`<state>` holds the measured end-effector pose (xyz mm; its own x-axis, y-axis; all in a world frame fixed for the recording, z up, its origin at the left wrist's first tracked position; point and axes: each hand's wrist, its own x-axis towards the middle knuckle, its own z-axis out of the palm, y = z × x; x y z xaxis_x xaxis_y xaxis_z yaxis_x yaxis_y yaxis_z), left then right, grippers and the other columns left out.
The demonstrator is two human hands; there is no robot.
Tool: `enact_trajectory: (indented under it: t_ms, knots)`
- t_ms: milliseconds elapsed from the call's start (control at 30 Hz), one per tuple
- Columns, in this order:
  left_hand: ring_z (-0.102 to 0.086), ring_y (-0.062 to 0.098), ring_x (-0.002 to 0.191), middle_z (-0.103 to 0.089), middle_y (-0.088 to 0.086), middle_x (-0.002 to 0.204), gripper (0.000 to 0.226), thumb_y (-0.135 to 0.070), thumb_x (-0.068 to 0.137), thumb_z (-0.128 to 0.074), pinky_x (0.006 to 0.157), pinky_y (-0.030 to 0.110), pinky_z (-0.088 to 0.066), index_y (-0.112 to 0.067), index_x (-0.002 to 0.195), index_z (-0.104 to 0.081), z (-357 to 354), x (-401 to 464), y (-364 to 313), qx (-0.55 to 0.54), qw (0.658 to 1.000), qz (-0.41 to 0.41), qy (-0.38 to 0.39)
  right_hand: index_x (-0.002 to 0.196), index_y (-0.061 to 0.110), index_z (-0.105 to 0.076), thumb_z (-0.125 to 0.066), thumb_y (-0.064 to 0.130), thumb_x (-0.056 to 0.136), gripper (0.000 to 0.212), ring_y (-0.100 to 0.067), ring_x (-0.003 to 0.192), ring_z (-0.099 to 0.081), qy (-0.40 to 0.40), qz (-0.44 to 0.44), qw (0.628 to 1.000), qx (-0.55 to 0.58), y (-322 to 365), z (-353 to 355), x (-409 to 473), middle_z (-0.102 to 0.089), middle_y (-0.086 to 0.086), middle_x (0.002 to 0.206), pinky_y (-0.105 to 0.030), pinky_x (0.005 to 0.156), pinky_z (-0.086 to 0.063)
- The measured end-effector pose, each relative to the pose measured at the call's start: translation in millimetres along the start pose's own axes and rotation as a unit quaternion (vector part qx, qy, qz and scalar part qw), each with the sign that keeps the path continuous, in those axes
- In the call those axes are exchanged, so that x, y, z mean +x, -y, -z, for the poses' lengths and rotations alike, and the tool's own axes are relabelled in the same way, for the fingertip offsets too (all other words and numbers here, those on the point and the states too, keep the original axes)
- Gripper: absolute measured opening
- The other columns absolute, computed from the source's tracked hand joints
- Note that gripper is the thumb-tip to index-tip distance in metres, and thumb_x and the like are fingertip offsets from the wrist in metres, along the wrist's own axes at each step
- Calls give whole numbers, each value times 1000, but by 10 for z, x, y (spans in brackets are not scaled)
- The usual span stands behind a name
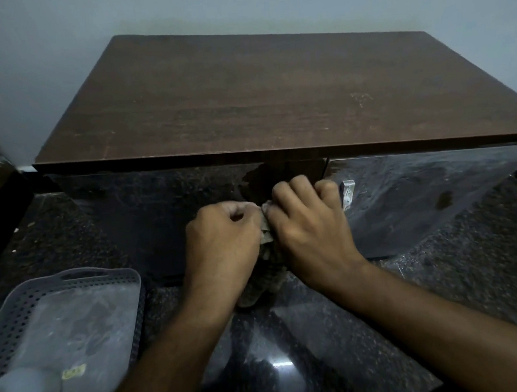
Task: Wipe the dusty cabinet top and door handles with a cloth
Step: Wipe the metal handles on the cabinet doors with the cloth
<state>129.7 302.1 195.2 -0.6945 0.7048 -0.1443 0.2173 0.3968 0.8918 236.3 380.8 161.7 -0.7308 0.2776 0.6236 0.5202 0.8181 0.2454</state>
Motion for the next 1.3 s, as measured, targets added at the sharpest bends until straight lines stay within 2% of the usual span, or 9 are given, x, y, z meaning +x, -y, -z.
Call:
enact_trajectory:
  t_ms: [167, 300, 400, 500, 700, 800, 967, 1067, 1300]
  knots:
    - [-67, -7, 68, -73, -14, 76, 12, -30, 90, -66, 52, 3, -45, -29, 90, -78, 14, 13, 7, -11, 999, -15, 40, 92, 8, -71, -67, 17, 78, 17, -21, 83, -50, 46, -76, 983, 162, -98, 80, -74, -59, -5, 88, -34, 70, -37]
    - [-72, 3, 74, -77, -9, 75, 17, -25, 91, -68, 72, 24, -56, -23, 79, -80, -12, -6, 19, -97, 987, 1, 130, 87, 11, -64, -78, 11, 77, 18, -6, 77, -54, 79, -191, 914, 349, -177, 212, -196, -56, 4, 87, -13, 68, -43]
    - [-69, 3, 72, -77, -3, 78, 14, -27, 89, -70, 70, 23, -52, -17, 87, -80, -62, -53, -20, -149, 969, 10, 196, 82, 13, -62, -79, 21, 79, 19, -10, 71, -58, 73, -261, 883, 383, -246, 276, -225, -61, 4, 78, -19, 62, -47]
    - [-73, 8, 90, -79, -3, 91, 18, -27, 83, -76, 79, 21, -56, -19, 99, -79, -89, -88, -46, -170, 956, 12, 240, 85, 15, -66, -77, 23, 83, 13, -12, 72, -63, 97, -310, 857, 401, -294, 317, -224, -67, 3, 78, -28, 63, -50]
    - [-76, 19, 74, -78, -1, 76, 14, -19, 81, -80, 71, 32, -60, -17, 95, -77, -183, 34, -13, -166, 981, 1, 102, 86, 15, -66, -71, 24, 84, 10, -13, 74, -66, 79, -324, 855, 396, -206, 340, -158, -68, 3, 80, -34, 66, -52]
    - [-74, 16, 62, -77, 0, 69, 14, -21, 77, -84, 62, 28, -55, -16, 85, -74, -233, 42, -20, -162, 984, 4, 73, 95, 20, -63, -74, 14, 84, 17, -12, 69, -67, 60, -378, 825, 415, -155, 339, -157, -69, 2, 80, -29, 63, -55]
    - [-68, 1, 57, -73, -6, 66, 16, -31, 73, -86, 51, 14, -52, -24, 82, -75, -212, 45, 8, -58, 997, -55, -8, 86, 20, -68, -72, 21, 84, 5, -4, 76, -63, 70, -437, 851, 283, -166, 258, -228, -67, 7, 84, -14, 63, -49]
    - [-68, -3, 63, -72, -8, 71, 14, -29, 77, -84, 54, 7, -50, -24, 89, -77, -198, 38, 7, -37, 996, -85, -8, 79, 18, -69, -72, 25, 87, 11, -4, 65, -63, 59, -463, 835, 292, -201, 261, -220, -68, 8, 73, -17, 58, -51]
    - [-66, -9, 62, -71, -12, 69, 8, -24, 80, -81, 51, 2, -45, -23, 88, -79, -234, 28, 1, -15, 995, -99, -7, 89, 7, -75, -74, 6, 85, 4, -2, 77, -57, -65, -380, 880, 278, -55, 123, -55, -70, -1, 81, 3, 69, -38]
